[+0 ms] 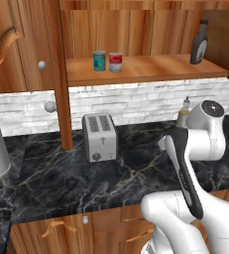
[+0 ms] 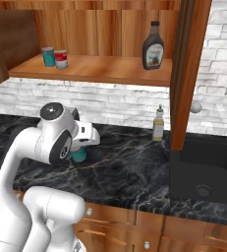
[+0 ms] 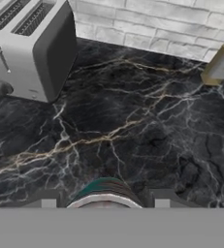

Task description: Pick the cans from the counter and place them in their designated side in the cabinet.

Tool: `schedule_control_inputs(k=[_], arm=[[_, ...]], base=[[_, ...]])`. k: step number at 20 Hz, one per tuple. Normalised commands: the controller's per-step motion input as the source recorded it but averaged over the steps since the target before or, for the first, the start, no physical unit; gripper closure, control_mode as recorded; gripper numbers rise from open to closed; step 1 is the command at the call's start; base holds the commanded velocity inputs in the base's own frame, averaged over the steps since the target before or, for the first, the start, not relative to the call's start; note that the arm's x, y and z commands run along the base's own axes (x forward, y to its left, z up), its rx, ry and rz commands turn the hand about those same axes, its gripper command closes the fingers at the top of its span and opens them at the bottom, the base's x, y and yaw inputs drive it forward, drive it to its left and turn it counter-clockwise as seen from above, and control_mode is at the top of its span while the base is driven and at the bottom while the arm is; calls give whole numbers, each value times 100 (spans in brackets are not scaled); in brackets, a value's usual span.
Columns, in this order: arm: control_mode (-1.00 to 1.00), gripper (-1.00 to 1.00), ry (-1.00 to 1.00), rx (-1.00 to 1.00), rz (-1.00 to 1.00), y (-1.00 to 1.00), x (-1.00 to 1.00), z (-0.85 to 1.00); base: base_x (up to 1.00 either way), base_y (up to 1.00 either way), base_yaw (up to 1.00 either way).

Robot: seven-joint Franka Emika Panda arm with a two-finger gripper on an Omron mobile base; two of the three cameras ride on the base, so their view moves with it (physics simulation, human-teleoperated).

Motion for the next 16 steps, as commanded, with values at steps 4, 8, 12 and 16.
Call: schedule_control_inputs(k=[4, 8, 12, 16], arm=[[-100, 100, 0, 0, 0, 3, -12, 25], [-100, 100, 0, 0, 0, 5, -11, 25], [-100, 100, -3, 0, 0, 10, -4, 23], [-100, 100, -4, 0, 0, 13, -1, 24]], base=[[0, 0, 0], [0, 0, 0], [0, 0, 0], [0, 0, 0]])
